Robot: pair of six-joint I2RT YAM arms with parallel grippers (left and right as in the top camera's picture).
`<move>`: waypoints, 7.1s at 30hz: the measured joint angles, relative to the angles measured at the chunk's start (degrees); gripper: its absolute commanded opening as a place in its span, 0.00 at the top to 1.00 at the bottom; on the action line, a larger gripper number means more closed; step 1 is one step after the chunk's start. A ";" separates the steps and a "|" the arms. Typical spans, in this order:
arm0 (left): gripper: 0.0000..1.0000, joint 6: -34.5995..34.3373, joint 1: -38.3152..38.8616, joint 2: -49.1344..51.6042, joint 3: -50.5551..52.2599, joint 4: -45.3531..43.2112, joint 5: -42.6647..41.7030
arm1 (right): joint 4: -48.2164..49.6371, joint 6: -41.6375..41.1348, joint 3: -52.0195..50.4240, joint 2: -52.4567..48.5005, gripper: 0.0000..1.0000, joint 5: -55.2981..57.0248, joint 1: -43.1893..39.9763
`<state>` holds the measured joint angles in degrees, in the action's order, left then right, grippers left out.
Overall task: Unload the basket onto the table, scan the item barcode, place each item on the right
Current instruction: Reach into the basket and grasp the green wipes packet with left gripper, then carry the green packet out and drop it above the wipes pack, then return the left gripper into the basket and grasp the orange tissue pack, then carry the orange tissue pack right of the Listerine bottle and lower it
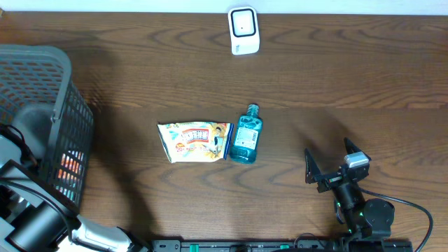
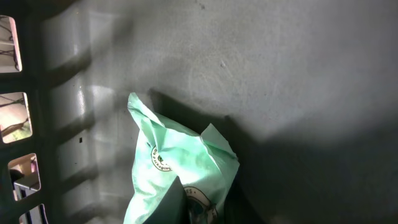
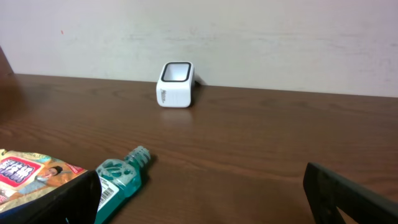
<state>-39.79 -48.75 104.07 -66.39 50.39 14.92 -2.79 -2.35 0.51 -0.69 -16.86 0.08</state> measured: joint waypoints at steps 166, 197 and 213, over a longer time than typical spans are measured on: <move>0.93 4.92 3.63 -9.14 4.85 -6.82 -19.91 | 0.00 0.00 0.00 0.00 0.01 0.00 0.00; 0.93 12.20 50.88 -49.29 -0.59 -26.23 -55.56 | 0.00 -0.02 0.00 0.00 0.01 0.00 0.00; 0.93 21.51 81.68 -14.36 -0.59 -35.54 -44.59 | 0.00 0.00 0.00 0.00 0.01 0.00 0.00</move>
<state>-18.28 32.93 89.71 -66.98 14.85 -29.67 -2.79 -2.35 0.51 -0.69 -16.86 0.08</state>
